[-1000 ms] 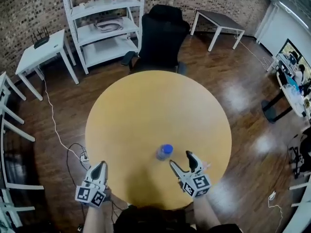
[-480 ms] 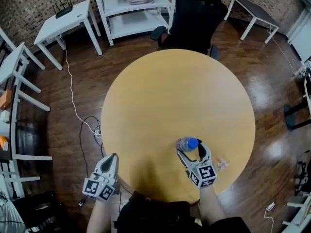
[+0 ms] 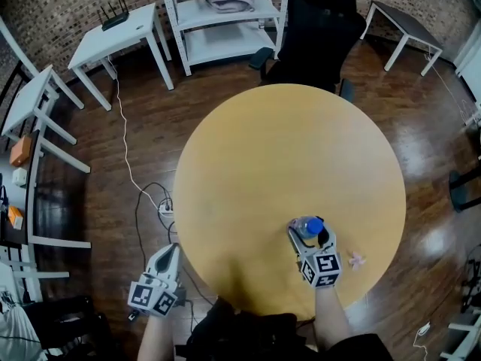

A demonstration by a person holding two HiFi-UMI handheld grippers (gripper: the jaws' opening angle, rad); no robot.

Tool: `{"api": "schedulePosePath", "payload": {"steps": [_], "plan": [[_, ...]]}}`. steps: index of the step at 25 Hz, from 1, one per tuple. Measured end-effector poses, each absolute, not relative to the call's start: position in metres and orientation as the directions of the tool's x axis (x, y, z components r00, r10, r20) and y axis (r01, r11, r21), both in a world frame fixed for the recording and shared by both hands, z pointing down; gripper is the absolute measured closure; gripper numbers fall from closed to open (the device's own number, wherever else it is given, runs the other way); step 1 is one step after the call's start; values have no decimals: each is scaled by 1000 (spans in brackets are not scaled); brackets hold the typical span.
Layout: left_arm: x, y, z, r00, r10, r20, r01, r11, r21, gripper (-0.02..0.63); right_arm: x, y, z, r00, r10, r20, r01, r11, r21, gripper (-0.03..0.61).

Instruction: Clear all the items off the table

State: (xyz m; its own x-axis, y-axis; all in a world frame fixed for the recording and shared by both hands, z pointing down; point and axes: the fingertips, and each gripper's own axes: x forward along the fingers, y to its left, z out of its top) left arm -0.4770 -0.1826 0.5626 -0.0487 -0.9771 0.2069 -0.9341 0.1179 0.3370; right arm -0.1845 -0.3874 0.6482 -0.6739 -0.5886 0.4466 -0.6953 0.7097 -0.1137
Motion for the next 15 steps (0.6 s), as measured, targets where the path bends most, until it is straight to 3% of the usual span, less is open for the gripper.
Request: {"api": "schedulePosePath", "payload": {"steps": [8,15], "plan": [[-497,-173,551,-43,-985,164,-951,91,296,614,-186,-379,636,-632,-648,425,-740,667,-85,206],[-506,-204,517,73,-996,60,-975,-59,215,614,-169,-379,576,-567,-761,316,-811,582,-55,206]]}}
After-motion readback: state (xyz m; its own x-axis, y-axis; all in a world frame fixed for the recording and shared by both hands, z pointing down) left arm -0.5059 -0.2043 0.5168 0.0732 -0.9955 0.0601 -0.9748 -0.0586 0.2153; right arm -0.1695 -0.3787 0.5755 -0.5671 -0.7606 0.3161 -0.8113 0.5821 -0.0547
